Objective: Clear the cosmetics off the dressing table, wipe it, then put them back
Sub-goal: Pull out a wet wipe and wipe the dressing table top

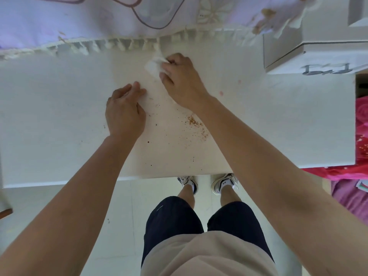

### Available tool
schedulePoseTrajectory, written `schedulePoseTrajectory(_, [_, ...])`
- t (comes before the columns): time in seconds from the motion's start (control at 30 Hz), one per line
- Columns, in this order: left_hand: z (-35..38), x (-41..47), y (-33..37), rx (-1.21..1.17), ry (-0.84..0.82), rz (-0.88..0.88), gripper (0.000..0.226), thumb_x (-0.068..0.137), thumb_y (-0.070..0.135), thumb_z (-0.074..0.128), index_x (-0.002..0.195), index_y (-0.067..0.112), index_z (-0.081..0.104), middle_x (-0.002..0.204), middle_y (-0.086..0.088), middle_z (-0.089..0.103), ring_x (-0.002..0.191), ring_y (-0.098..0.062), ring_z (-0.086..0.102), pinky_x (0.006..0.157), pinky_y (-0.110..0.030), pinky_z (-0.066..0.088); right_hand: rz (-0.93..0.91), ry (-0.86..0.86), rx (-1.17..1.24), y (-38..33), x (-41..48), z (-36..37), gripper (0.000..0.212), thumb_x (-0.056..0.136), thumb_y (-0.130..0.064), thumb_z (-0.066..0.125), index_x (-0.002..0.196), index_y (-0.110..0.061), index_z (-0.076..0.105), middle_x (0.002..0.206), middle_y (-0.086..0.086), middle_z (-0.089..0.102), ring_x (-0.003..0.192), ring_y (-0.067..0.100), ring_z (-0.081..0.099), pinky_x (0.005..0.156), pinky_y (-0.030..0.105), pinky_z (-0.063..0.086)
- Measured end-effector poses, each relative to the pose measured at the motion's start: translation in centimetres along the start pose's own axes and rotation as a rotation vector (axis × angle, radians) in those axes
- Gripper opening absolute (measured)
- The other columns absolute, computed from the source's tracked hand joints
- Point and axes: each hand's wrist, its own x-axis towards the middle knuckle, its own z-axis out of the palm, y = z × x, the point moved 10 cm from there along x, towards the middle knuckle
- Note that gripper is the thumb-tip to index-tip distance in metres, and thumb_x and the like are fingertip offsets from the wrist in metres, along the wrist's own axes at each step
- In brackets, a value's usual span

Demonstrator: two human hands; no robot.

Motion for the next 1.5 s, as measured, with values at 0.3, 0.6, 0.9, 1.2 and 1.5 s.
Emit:
schedulePoseTrajectory(0.3, [0.2,-0.4,0.0,0.037,0.057,0.007,0.05,0.082,-0.002,0.041,0.125,0.008,0.065,0.118,-0.016,0.069,0.118,-0.036,0.058,0.096,-0.048,0.044,0.351,0.768,1.048,9.9,-13.9,-13.4,0.043,0.087,-0.005,0.069,0.127,-0.017,0.057,0.081,0.0,0.061,0.074,0.011,0.059,0.078,0.027,0.054])
schedulePoseTrajectory(0.6, [1.2,-0.2,-0.6,0.08,0.018,-0.105,0.053,0.085,0.01,0.034,0.129,0.017,0.062,0.13,-0.011,0.062,0.122,-0.032,0.053,0.102,-0.043,0.043,0.928,0.11,0.553,17.9,-21.7,-4.4,0.038,0.091,-0.04,0.065,0.073,-0.007,0.057,0.067,0.004,0.059,0.068,0.025,0.055,0.069,0.036,0.046])
schedulePoseTrajectory(0.9, [1.2,-0.5,0.2,0.064,0.046,-0.129,0.047,0.088,0.01,0.035,0.126,0.015,0.064,0.127,-0.009,0.064,0.119,-0.032,0.055,0.099,-0.038,0.045,0.659,0.437,0.709,15.8,-20.0,-10.8,0.062,0.091,-0.053,0.058,0.06,-0.003,0.04,0.054,0.016,0.039,0.046,0.013,0.046,0.054,0.029,0.035])
schedulePoseTrajectory(1.2, [1.0,-0.5,0.1,0.046,0.063,-0.135,0.045,0.087,0.011,0.035,0.121,0.018,0.064,0.122,-0.007,0.065,0.112,-0.033,0.058,0.094,-0.038,0.047,0.281,0.368,0.031,11.4,-18.1,-7.7,0.038,0.1,-0.019,0.051,0.137,-0.014,0.055,0.116,0.01,0.054,0.093,0.02,0.059,0.072,0.031,0.048])
schedulePoseTrajectory(1.5, [2.1,-0.4,-0.7,0.126,-0.077,-0.108,0.057,0.084,0.01,0.034,0.137,0.022,0.053,0.137,-0.008,0.057,0.121,-0.035,0.053,0.099,-0.045,0.047,0.348,0.104,0.025,7.9,-17.2,0.6,0.051,0.094,0.003,0.049,0.144,-0.005,0.046,0.131,0.019,0.045,0.109,0.035,0.045,0.092,0.033,0.043])
